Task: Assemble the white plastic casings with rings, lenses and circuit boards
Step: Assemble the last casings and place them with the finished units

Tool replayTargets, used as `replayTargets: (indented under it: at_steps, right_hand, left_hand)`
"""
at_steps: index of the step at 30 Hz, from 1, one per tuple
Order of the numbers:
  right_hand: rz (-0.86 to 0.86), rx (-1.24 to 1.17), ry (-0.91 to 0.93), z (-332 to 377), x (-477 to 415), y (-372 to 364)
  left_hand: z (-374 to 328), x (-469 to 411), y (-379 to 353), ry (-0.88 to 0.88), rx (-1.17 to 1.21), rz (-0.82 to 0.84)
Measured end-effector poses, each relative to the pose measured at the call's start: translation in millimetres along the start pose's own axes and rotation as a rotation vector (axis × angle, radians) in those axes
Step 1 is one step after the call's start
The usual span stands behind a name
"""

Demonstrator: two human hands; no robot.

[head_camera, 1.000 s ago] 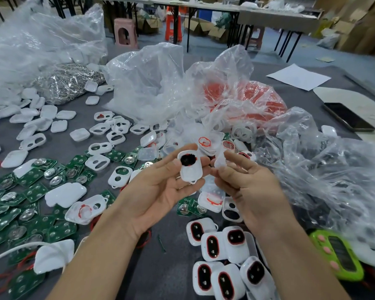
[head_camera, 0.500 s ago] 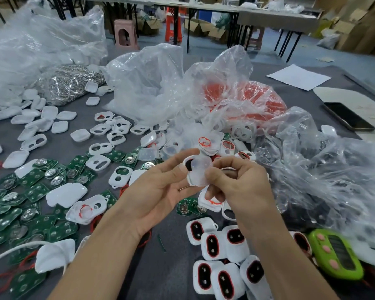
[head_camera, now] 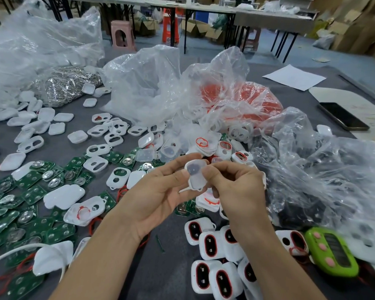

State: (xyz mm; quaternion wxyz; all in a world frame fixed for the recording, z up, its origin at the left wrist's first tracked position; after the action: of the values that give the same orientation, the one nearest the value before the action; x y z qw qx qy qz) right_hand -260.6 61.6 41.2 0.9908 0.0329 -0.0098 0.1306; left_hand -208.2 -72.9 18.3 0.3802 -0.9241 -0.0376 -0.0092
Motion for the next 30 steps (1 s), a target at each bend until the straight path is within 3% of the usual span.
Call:
replayTargets:
  at_steps: [5,11,26,30]
  right_hand:
    - [-0.017,0.115,-0.003,-1,1,1]
    - [-0.324,0.466,0.141,5,11,3]
    - [-0.256,0.398,0.143,5,8,5]
    - [-0.277,0.527,0.155,6,8,8]
  left_hand:
    - [1,0,0,-0.012,-0.018,-0.011]
    - [5,0,-4,0.008,-0.064,0.000]
    - [6,-2,-1,0.036,0.020,-0.043]
    - [5,-1,-1,0.021,-0.008,-0.037]
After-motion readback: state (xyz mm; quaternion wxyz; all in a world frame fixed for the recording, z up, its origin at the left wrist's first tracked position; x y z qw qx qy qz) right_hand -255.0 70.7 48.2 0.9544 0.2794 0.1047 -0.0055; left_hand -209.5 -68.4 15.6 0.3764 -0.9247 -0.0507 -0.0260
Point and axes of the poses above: each hand's wrist, its own x-axis away from the middle knuckle, its own y-axis out of the back of the hand, z = x × y, the point moved 6 cm from there along -x, towards the middle knuckle, and after that the axes turned 6 degrees about -y, right-handed, at the moved point
